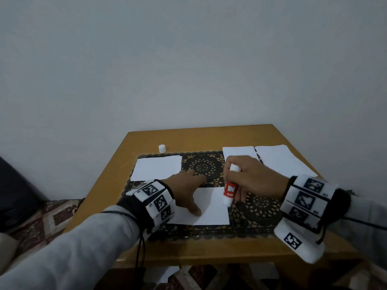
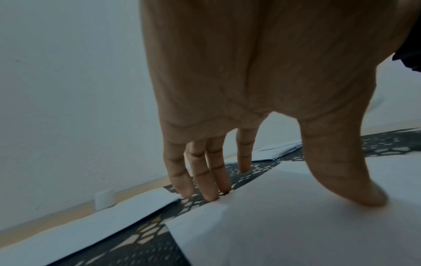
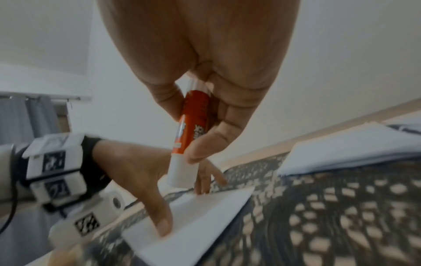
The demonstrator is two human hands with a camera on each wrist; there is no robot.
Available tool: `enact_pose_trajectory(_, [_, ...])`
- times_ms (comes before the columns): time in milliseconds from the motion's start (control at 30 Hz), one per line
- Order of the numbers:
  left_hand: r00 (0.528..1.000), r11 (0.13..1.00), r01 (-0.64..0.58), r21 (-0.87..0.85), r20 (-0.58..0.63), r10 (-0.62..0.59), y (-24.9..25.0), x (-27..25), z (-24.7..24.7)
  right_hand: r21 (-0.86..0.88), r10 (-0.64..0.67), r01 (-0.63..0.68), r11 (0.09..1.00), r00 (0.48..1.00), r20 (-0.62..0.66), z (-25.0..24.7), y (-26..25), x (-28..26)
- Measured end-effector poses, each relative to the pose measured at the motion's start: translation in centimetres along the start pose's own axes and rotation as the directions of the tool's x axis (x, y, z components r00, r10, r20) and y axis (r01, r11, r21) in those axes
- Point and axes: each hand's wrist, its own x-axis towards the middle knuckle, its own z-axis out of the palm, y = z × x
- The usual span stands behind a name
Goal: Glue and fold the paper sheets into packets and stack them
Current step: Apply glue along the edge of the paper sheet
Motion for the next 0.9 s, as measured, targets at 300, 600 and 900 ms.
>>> enact_pose_trajectory(300, [1.0,0.999,0.012,-0.038,0.02,-0.011,-0.8,0.4,0.1,0.026,0.015,-0.014,1.0,0.998,-0.065,-1.8,-0.3,-0.5])
enact_pose_trajectory(600, [0.999,1.0,-0.006,-0.01,0.044,0.006,-1.1,0.7,-0.3,0.022,0.038,-0.036,0.999,0.996,-0.075,-1.7,0.3,-1.5])
enact_pose_trajectory(900, [0.999,0.99,-0.01,-0.144,0.039,0.016,-0.9,0.2,-0.5,0.031,0.037,-0.034,0.999,0.996,-0.087,-1.9,0.9,-1.8])
